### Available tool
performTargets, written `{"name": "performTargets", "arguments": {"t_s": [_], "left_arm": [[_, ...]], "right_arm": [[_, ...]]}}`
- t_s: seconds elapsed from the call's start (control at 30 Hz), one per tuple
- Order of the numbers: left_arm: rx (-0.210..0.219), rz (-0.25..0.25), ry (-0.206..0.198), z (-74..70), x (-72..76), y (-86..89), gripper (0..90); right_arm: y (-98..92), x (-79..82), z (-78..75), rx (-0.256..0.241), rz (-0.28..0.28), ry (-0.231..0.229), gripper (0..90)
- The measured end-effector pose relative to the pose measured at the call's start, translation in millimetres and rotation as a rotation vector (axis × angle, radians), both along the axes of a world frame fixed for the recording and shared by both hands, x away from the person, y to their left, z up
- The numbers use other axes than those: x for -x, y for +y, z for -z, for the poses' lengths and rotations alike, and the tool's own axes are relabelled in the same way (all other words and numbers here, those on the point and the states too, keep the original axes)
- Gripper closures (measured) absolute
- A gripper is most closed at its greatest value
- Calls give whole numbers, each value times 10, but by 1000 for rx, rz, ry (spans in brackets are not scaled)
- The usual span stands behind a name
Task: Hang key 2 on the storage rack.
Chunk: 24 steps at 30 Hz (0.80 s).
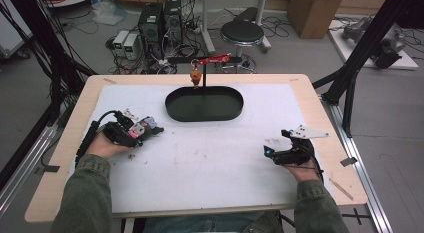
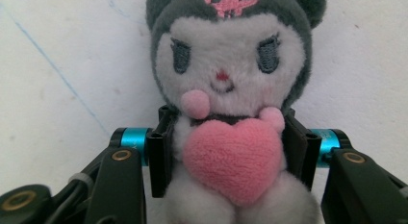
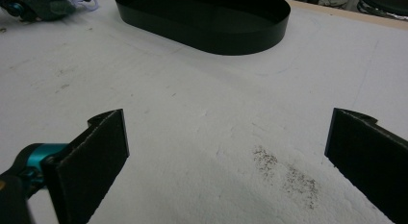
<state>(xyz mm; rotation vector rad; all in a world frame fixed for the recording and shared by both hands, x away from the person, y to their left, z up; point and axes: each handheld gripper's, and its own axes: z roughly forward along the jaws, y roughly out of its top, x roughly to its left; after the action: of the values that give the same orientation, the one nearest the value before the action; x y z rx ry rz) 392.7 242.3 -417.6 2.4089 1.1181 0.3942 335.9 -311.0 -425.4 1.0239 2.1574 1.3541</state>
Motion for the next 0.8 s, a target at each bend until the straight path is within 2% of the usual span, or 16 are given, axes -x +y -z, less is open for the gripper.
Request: {"name": "performTargets", "arguments": {"t_s": [0.07, 0.13, 0.2, 0.3, 0.63, 0.8], "left_arm": [[15, -6, -4, -31, 8, 35, 492], [53, -10, -30, -106, 43, 86, 492], [59, -11, -35, -127, 55, 94, 492], [83, -6, -70, -231, 98, 127, 492], [82, -3, -119, -429, 119, 129, 492], [88, -7, -122, -460, 112, 89, 492]], "right_arm": [[0, 2, -1, -2, 0, 0, 4], [2, 10, -3, -1, -2, 2, 4], [1, 11, -4, 0, -1, 0, 4], [3, 12, -3, 0, -1, 2, 4], [13, 11, 0, -3, -3, 7, 4], [17, 14, 0, 1, -4, 3, 4]]}}
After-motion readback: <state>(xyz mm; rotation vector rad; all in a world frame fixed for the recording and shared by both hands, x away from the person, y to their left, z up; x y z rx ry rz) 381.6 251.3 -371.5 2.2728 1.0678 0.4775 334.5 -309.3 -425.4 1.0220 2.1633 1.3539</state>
